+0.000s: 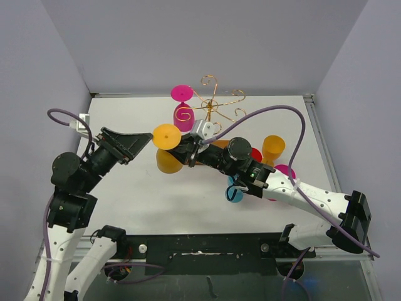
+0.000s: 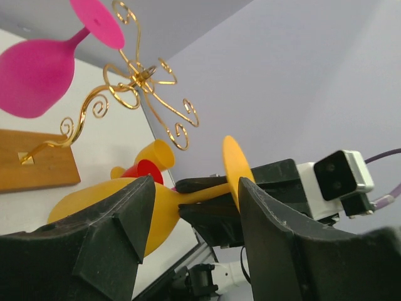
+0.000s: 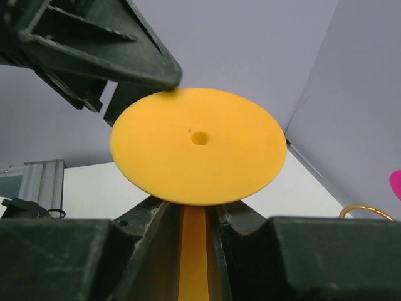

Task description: Place the wine glass upside down on the wine glass rack

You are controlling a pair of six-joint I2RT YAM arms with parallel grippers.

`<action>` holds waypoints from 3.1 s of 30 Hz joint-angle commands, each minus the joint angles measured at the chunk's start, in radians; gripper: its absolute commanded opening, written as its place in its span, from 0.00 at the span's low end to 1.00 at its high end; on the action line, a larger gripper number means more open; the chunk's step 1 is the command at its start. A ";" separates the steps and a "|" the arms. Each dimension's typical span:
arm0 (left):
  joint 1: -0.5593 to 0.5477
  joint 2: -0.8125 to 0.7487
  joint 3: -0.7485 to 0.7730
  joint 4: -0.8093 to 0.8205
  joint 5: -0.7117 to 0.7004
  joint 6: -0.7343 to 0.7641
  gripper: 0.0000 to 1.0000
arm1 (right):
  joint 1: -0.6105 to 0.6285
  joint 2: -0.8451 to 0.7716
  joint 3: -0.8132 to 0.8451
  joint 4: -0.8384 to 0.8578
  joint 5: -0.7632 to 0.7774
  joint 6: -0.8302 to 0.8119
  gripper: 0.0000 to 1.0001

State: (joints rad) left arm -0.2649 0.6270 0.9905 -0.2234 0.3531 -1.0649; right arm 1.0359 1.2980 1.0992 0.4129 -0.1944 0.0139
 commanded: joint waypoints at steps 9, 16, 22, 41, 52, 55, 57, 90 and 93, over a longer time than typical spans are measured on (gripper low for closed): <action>0.000 0.003 -0.068 0.148 0.099 -0.085 0.47 | 0.012 0.010 0.008 0.076 -0.057 -0.063 0.00; 0.000 0.031 -0.081 0.177 0.148 -0.109 0.36 | 0.011 0.024 0.015 0.072 -0.047 -0.086 0.00; 0.001 0.043 -0.090 0.203 0.167 -0.115 0.20 | 0.010 0.032 0.019 0.064 -0.045 -0.095 0.00; 0.003 0.113 -0.010 0.133 0.072 -0.150 0.00 | 0.012 -0.134 0.033 -0.212 0.094 0.132 0.68; -0.081 0.145 -0.024 0.025 0.011 -0.171 0.00 | 0.010 -0.297 0.118 -0.386 0.288 0.348 0.69; -0.082 0.161 -0.031 0.071 0.070 -0.173 0.00 | 0.008 -0.311 0.141 -0.396 0.450 0.395 0.69; -0.082 0.184 -0.019 0.093 0.134 -0.165 0.00 | 0.007 -0.315 0.148 -0.398 0.520 0.410 0.69; -0.158 0.632 0.342 0.143 0.088 -0.186 0.00 | -0.033 -0.455 -0.055 -0.238 0.719 0.294 0.69; -0.158 0.653 0.348 0.161 0.062 -0.190 0.00 | -0.035 -0.464 -0.065 -0.236 0.725 0.293 0.70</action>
State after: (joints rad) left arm -0.4194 1.2667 1.2755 -0.0978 0.4706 -1.2743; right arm 1.0080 0.8589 1.0363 0.0990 0.4976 0.3206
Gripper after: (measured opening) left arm 0.021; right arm 0.694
